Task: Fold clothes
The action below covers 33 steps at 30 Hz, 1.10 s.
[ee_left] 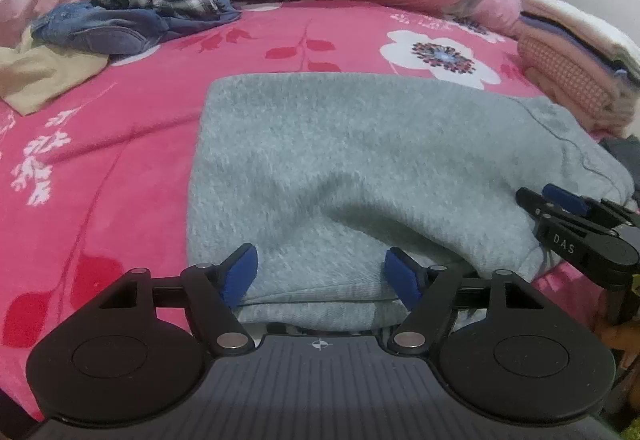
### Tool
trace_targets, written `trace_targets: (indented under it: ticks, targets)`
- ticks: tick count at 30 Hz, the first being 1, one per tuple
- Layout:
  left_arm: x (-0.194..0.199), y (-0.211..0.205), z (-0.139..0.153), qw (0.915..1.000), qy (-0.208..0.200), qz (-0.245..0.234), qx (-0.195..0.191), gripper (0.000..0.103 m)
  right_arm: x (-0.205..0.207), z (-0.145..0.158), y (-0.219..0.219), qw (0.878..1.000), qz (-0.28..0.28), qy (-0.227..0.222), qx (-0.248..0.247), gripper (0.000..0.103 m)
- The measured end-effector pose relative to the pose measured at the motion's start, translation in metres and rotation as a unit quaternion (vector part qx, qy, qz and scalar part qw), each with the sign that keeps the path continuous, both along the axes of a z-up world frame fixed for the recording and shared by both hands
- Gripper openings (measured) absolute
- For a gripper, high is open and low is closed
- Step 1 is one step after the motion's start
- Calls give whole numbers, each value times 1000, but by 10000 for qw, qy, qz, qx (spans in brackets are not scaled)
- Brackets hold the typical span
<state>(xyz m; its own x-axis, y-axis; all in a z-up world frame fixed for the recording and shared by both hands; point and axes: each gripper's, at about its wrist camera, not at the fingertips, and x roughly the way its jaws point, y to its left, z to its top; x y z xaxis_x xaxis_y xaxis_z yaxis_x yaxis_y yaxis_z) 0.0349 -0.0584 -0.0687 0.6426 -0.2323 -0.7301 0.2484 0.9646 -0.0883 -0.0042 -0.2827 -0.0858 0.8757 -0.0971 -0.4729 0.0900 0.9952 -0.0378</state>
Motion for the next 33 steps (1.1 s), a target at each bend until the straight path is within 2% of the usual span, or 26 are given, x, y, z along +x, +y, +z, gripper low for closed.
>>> trace_targets:
  ticks: [4,17,22,33]
  targets:
    - [-2,-6,0,9997,-37,34,224,75,3,-14,-10,9999,-52,79,69,39]
    - [-5,-18,1,9974,-113,249,672,86,-3,-14,-13,9998,0,-74,168,42]
    - [-6,-23,1,9948,-144,417,922,98,-4,-15,-13,9997,12,-119,199,42]
    - [-6,-29,-1,9911,-137,613,1170,103,-7,-17,-16,9992,106,-216,309,46]
